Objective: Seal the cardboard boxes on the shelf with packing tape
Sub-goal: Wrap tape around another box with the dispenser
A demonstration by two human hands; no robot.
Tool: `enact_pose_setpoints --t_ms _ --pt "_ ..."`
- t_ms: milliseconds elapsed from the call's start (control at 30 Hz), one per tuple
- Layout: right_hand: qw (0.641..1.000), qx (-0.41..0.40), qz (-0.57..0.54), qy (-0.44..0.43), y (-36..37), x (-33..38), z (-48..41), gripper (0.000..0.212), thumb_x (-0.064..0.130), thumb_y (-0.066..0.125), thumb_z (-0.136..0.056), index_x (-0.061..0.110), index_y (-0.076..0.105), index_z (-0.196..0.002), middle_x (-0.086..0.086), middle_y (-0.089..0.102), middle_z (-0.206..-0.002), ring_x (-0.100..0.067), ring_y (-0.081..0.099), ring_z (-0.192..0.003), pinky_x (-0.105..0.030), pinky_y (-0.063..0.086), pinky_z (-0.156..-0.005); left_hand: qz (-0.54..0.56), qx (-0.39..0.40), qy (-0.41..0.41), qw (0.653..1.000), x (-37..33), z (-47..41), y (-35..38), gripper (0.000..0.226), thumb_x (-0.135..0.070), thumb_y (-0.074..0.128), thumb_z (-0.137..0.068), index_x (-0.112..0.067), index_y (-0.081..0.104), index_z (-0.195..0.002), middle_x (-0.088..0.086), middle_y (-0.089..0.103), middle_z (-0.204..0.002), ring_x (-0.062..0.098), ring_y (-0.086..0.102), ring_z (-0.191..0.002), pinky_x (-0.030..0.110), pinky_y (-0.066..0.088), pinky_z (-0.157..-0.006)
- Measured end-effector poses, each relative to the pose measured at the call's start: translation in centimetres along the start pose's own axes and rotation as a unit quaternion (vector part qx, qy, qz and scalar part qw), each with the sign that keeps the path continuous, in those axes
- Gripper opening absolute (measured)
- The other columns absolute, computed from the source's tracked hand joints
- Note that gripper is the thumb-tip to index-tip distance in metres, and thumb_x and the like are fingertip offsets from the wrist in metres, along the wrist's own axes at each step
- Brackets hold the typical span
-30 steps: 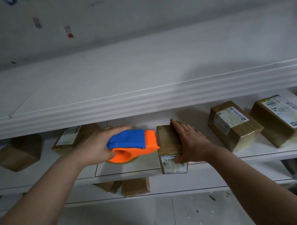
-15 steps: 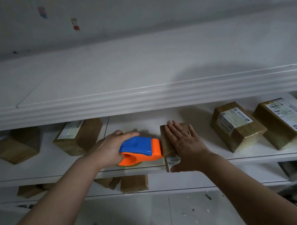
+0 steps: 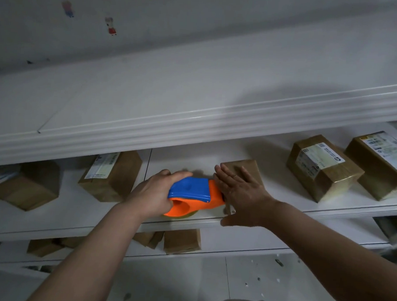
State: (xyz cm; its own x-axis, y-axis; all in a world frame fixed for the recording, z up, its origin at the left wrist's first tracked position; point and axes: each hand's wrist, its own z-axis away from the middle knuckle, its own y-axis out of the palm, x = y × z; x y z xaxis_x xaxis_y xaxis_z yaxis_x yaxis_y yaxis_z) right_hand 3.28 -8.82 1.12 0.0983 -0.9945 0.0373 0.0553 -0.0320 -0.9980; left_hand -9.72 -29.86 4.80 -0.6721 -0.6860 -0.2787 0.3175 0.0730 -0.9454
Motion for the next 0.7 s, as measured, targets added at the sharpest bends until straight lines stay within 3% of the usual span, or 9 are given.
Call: enact_pose_setpoints --t_ms 67,167,267,333,467,533,600,633,700 --pt "0.999 0.021 0.007 0.043 -1.3 -1.2 -1.2 0.123 0.059 0.068 -0.073 0.014 -0.017 -0.151 -0.012 -0.027 -0.157 -0.027 -0.026 -0.143 -0.057 -0.007 -0.116 0.003 0.002 -0.004 1.000 0.0 0.3 0.0 0.090 -0.006 0.061 -0.075 -0.057 0.026 -0.141 -0.008 0.042 -0.101 0.015 0.052 -0.090 0.029 0.049 -0.072" --pt "0.994 0.075 -0.039 0.066 -2.5 -2.6 -2.5 0.132 0.054 0.076 -0.065 0.018 -0.017 -0.151 -0.009 0.000 -0.159 -0.030 0.000 -0.147 -0.064 0.011 -0.112 0.023 0.001 0.000 1.000 -0.3 0.5 0.1 0.092 -0.005 0.062 -0.074 -0.057 0.026 -0.141 -0.009 0.043 -0.103 0.014 0.052 -0.092 0.032 0.051 -0.076" --pt "0.974 0.014 -0.214 0.070 -1.9 -4.8 -1.9 0.141 0.045 0.087 -0.058 0.020 -0.014 -0.152 -0.001 0.012 -0.153 -0.022 0.020 -0.140 -0.043 0.021 -0.115 0.050 -0.038 0.009 0.998 -0.6 0.4 -1.1 0.092 -0.005 0.060 -0.070 -0.058 0.029 -0.138 -0.009 0.046 -0.105 0.013 0.053 -0.097 0.036 0.052 -0.083" --pt "0.918 -0.033 -0.389 0.070 -0.1 -6.2 -0.2 0.142 0.034 0.093 -0.054 0.018 -0.008 -0.153 0.002 0.013 -0.151 -0.014 0.025 -0.137 -0.020 0.028 -0.108 0.038 -0.056 0.026 0.997 -1.5 0.1 -1.9 0.093 -0.006 0.061 -0.068 -0.058 0.029 -0.138 -0.009 0.047 -0.106 0.012 0.053 -0.098 0.033 0.051 -0.084" --pt "0.844 -0.018 -0.522 0.122 5.6 -7.3 3.0 0.136 0.015 0.093 -0.057 0.023 -0.004 -0.152 0.003 0.018 -0.154 -0.012 0.026 -0.140 -0.008 0.034 -0.100 -0.054 -0.017 0.064 0.996 -5.9 -1.2 -1.5 0.090 -0.016 0.064 -0.073 -0.056 0.022 -0.142 -0.010 0.040 -0.103 0.014 0.052 -0.097 0.027 0.044 -0.076" --pt "0.860 -0.016 -0.489 0.145 7.0 -7.8 3.6 0.141 0.028 0.094 -0.054 0.028 -0.009 -0.150 0.003 0.011 -0.159 -0.016 0.015 -0.146 -0.024 0.027 -0.113 -0.095 -0.016 0.089 0.991 -8.0 -2.0 -0.7 0.087 -0.021 0.064 -0.075 -0.054 0.020 -0.143 -0.010 0.042 -0.105 0.017 0.054 -0.099 0.029 0.045 -0.079" --pt "0.901 -0.028 -0.411 0.140 6.4 -8.3 3.5 0.146 0.042 0.092 -0.051 0.027 -0.015 -0.150 0.007 0.001 -0.159 -0.016 -0.007 -0.148 -0.047 0.006 -0.120 -0.131 -0.014 0.106 0.986 -9.2 -2.8 -0.5 0.087 -0.024 0.063 -0.076 -0.054 0.018 -0.144 -0.008 0.045 -0.108 0.019 0.056 -0.099 0.032 0.048 -0.082" --pt "0.914 -0.034 -0.384 0.127 5.8 -8.3 3.2 0.146 0.043 0.091 -0.052 0.024 -0.015 -0.151 0.010 -0.001 -0.157 -0.015 -0.012 -0.147 -0.049 -0.001 -0.119 -0.147 -0.010 0.112 0.983 -9.5 -3.1 -0.5 0.088 -0.026 0.063 -0.076 -0.054 0.016 -0.144 -0.007 0.046 -0.109 0.019 0.057 -0.099 0.033 0.049 -0.082" --pt "0.930 -0.027 -0.354 0.096 4.7 -8.0 2.4 0.146 0.043 0.091 -0.053 0.019 -0.015 -0.151 0.007 0.006 -0.160 -0.014 -0.004 -0.148 -0.051 0.001 -0.119 -0.174 0.003 0.113 0.978 -10.1 -3.4 -0.6 0.089 -0.026 0.063 -0.077 -0.054 0.013 -0.145 -0.007 0.046 -0.111 0.020 0.057 -0.098 0.033 0.048 -0.081"
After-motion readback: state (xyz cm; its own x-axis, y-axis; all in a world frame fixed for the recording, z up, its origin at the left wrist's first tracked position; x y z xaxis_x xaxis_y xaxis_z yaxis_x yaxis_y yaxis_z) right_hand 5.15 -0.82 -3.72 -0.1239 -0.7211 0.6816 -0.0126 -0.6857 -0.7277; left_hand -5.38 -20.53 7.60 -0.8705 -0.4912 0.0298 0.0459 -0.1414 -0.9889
